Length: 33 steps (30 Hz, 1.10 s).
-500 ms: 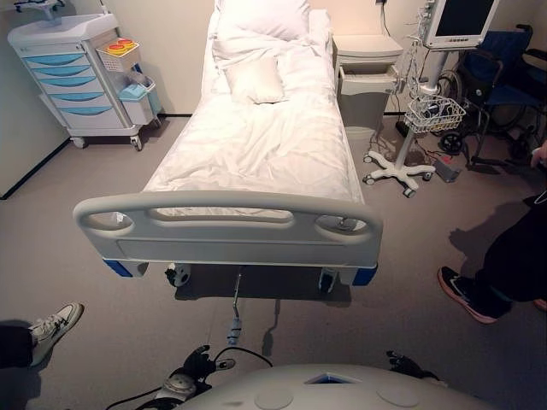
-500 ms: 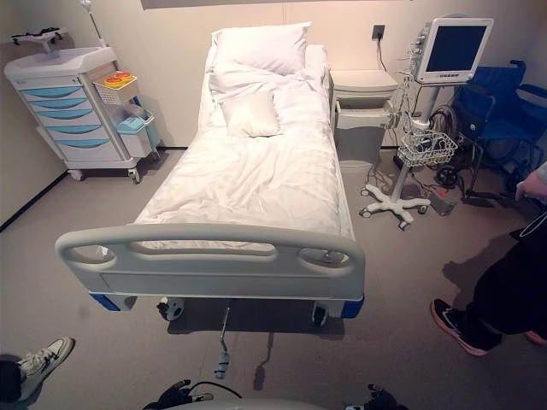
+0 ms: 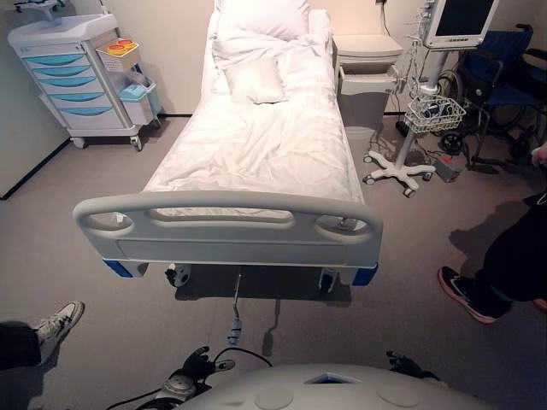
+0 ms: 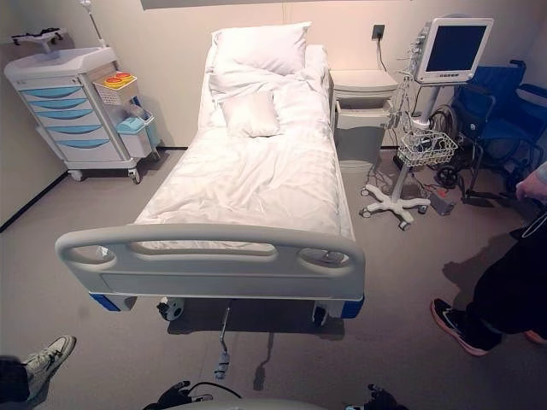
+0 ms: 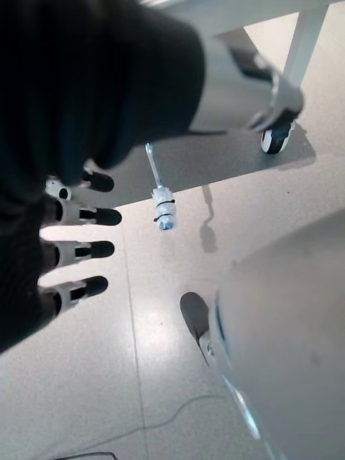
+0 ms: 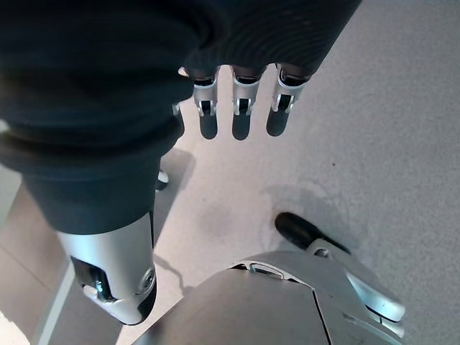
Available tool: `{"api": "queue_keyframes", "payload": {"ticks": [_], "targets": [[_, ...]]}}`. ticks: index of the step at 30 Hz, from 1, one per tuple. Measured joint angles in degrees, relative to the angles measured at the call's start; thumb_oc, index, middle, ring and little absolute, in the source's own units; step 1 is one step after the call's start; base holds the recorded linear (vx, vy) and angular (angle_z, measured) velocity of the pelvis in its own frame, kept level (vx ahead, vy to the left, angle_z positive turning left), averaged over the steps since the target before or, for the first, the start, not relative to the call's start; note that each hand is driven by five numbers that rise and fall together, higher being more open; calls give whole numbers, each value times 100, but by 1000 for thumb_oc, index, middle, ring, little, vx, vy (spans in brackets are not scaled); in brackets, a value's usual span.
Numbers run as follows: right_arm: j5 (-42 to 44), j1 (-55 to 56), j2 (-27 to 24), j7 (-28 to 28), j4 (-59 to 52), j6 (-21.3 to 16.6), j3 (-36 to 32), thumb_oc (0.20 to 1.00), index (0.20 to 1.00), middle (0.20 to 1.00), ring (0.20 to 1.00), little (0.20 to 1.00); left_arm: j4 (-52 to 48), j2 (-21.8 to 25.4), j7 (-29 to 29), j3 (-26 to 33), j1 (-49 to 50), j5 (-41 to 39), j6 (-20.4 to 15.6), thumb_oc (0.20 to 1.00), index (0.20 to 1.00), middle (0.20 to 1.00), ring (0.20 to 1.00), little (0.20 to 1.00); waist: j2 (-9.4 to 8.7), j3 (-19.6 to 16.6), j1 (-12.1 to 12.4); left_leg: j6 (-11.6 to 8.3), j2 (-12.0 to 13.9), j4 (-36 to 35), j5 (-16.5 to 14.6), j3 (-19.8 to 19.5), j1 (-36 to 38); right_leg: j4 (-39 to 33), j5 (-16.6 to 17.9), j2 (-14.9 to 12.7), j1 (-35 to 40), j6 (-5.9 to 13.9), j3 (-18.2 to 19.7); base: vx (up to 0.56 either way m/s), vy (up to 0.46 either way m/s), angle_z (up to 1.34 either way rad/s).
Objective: Raise the hospital bed
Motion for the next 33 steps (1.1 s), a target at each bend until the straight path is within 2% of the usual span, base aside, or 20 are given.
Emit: {"api": "queue_keyframes", "payload": {"ticks": [5,9,11,13,16,21,25,28,31,33], "targets": [[0,1,-10,0,0,0,0,1000,1000,1000,1000,1000,-1,0,1,2,0,-48,0,1000,1000,1000,1000,1000,46,28,-5,4,-4,2,6,9,-105,7,1,1,-90,-1,1,-46,4,0],[2,-177,-94,-13,-6,-2,8,1000,1000,1000,1000,1000,-42,-1,22,4,-173,-237,-3,1000,1000,1000,1000,1000,63,153,-50,54,-32,80,75,-1,-512,134,41,3,-570,-8,26,-144,6,-2],[2,-420,-185,-36,-15,-3,86,1000,1000,1000,1000,1000,-49,-3,56,10,-354,-319,-8,1000,1000,1000,1000,1000,98,425,-107,76,-46,152,108,6,-755,271,59,-19,-858,-9,67,-165,8,-7],[2,-856,-264,-134,-46,-6,159,1000,1000,1000,1000,1000,-61,13,156,44,-725,-502,-25,1000,1000,1000,1000,1000,108,917,-134,77,-51,363,144,23,-1197,537,76,-57,-1357,-21,146,-130,11,-16],[2,-1159,-271,-191,-59,-9,200,1000,1000,1000,1000,1000,-65,6,250,6,-1056,-673,-48,1000,1000,1000,1000,1000,98,1290,-138,155,-74,394,174,21,-1518,745,68,-102,-1760,-29,190,-81,16,-8],[1,-1737,-311,-387,-448,-49,449,1000,1000,1000,1000,1000,-304,175,467,-118,-1601,-880,-160,1000,1000,1000,1000,1000,-28,1741,-175,208,-119,511,206,143,-2204,1274,-32,-188,-2749,-23,415,-94,19,-16],[8,-2197,-330,-564,-757,-152,513,1000,1000,1000,1000,1000,-519,305,638,-123,-2086,-1131,-190,1000,1000,1000,1000,1000,-160,2057,-333,209,-164,555,249,180,-2511,1448,-40,-241,-3157,-25,493,-103,-1,-7],[6,-2530,-406,-653,-954,-191,626,1000,1000,1000,1000,1000,-577,480,712,-112,-2497,-1325,-267,1000,1000,1000,1000,1000,-253,2351,-363,212,-173,582,289,175,-2758,1555,-33,-255,-3449,-47,522,-68,-7,-4],[-3,-2536,-521,-770,-1270,-257,783,1000,1000,1000,1000,1000,-850,607,818,-126,-2599,-1480,-323,1000,1000,1000,1000,1000,-329,2366,-382,234,-179,735,221,173,-2938,1755,-127,-298,-3691,6,477,-92,-10,-6],[-3,-2772,-623,-836,-1484,-292,781,1000,1000,1000,1000,1000,-986,818,939,-89,-2881,-1638,-366,1000,1000,1000,1000,1000,-350,2450,-457,203,-182,840,209,156,-3363,1927,-131,-317,-4142,-81,487,-61,-11,0]]}}
